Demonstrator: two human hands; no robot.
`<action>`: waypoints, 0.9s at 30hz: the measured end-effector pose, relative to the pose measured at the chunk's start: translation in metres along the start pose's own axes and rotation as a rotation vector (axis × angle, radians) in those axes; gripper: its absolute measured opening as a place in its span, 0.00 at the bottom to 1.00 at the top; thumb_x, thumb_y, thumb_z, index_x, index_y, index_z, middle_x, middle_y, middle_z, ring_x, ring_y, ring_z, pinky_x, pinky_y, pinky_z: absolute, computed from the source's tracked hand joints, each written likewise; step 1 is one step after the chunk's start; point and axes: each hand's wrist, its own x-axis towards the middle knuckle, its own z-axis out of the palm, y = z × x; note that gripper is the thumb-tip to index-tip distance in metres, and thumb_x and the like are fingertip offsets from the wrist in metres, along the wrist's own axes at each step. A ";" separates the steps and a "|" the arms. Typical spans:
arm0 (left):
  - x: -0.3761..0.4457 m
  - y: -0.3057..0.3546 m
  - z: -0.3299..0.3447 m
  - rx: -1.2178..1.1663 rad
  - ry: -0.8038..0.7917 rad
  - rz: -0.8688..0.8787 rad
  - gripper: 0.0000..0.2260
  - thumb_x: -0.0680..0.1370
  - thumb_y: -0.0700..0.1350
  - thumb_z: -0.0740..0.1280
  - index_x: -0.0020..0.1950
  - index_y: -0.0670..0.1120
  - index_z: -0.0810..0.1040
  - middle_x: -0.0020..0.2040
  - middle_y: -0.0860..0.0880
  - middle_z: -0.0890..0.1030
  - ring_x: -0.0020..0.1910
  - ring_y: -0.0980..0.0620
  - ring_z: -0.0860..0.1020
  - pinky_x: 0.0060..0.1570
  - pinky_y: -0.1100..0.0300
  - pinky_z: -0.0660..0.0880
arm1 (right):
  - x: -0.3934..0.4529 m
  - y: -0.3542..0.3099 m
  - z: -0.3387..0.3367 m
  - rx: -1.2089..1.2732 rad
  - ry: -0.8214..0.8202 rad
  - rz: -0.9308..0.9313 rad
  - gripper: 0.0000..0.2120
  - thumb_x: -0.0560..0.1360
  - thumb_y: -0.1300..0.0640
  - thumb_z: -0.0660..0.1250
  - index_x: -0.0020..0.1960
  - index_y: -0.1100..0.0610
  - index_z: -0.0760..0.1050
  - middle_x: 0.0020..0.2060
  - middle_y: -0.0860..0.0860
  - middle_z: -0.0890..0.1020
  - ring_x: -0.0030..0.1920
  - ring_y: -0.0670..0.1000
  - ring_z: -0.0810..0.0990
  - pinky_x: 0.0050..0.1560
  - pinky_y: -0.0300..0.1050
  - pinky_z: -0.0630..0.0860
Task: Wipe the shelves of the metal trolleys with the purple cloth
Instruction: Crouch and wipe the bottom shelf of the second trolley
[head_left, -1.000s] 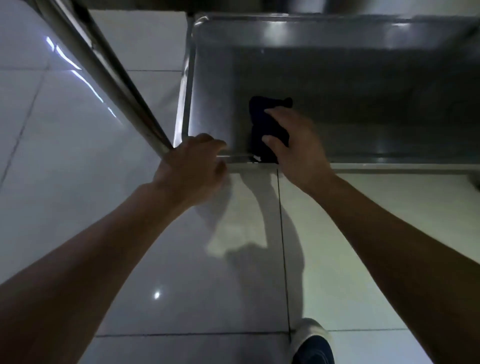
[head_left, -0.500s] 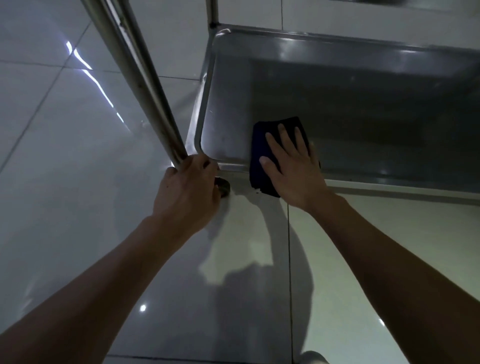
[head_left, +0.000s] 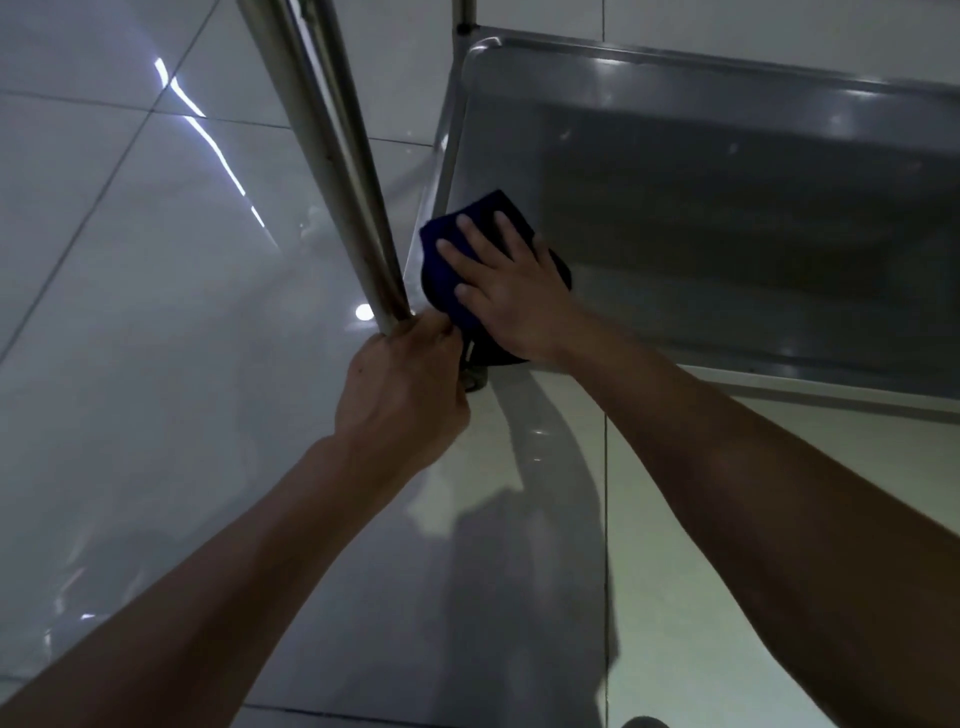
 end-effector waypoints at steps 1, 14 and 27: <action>0.000 0.000 0.001 -0.005 0.000 -0.006 0.08 0.76 0.40 0.63 0.52 0.44 0.79 0.50 0.49 0.78 0.45 0.45 0.78 0.39 0.59 0.66 | 0.006 -0.001 0.000 -0.006 -0.014 -0.016 0.26 0.85 0.45 0.46 0.82 0.42 0.46 0.82 0.46 0.44 0.81 0.58 0.38 0.77 0.65 0.41; 0.008 0.034 -0.002 0.266 -0.011 0.038 0.13 0.75 0.50 0.63 0.51 0.43 0.82 0.54 0.43 0.80 0.52 0.43 0.79 0.50 0.47 0.74 | -0.077 0.065 -0.003 0.058 0.131 0.214 0.26 0.86 0.48 0.47 0.82 0.48 0.48 0.82 0.48 0.47 0.81 0.56 0.43 0.78 0.58 0.43; 0.074 0.103 0.041 -0.071 -0.094 -0.043 0.11 0.78 0.55 0.64 0.53 0.53 0.83 0.60 0.53 0.72 0.62 0.45 0.69 0.56 0.31 0.74 | -0.172 0.193 -0.012 0.087 0.179 0.458 0.26 0.86 0.48 0.46 0.82 0.48 0.47 0.82 0.48 0.47 0.81 0.55 0.43 0.78 0.56 0.43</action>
